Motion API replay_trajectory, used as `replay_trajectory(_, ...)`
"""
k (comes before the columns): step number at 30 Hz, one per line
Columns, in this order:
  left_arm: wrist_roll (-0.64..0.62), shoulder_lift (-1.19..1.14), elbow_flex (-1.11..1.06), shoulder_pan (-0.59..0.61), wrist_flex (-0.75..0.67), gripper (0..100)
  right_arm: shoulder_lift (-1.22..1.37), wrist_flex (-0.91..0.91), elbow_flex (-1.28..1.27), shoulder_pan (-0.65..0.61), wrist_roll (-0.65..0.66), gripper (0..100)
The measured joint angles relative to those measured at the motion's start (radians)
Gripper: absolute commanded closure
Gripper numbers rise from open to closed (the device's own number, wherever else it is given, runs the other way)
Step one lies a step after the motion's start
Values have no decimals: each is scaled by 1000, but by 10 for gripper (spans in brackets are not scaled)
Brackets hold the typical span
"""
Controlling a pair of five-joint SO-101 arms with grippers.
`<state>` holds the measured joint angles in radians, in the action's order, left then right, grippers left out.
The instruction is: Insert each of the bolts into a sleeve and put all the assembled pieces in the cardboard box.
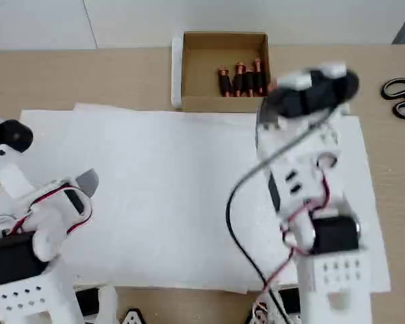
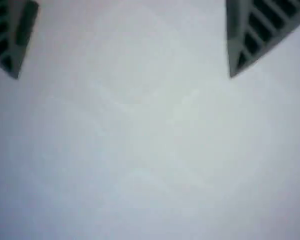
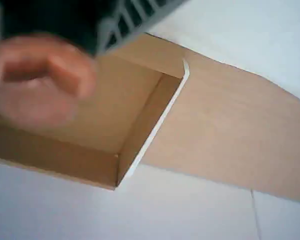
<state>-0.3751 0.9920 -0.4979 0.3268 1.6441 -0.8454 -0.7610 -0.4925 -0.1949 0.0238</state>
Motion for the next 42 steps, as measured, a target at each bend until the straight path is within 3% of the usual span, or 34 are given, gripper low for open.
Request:
replay_trajectory(9,170,77,-61,6,0,746,669,0,509,-61,0,995)
replay_trajectory(21,178,190,-63,6,-87,746,1333,0,971,-63,0,995)
replay_trajectory(34,180,190,-100,6,-91,746,1765,-6,1401,-77,3,995)
replay_trajectory(42,178,190,-100,6,-91,746,1775,-222,1685,-103,3,995)
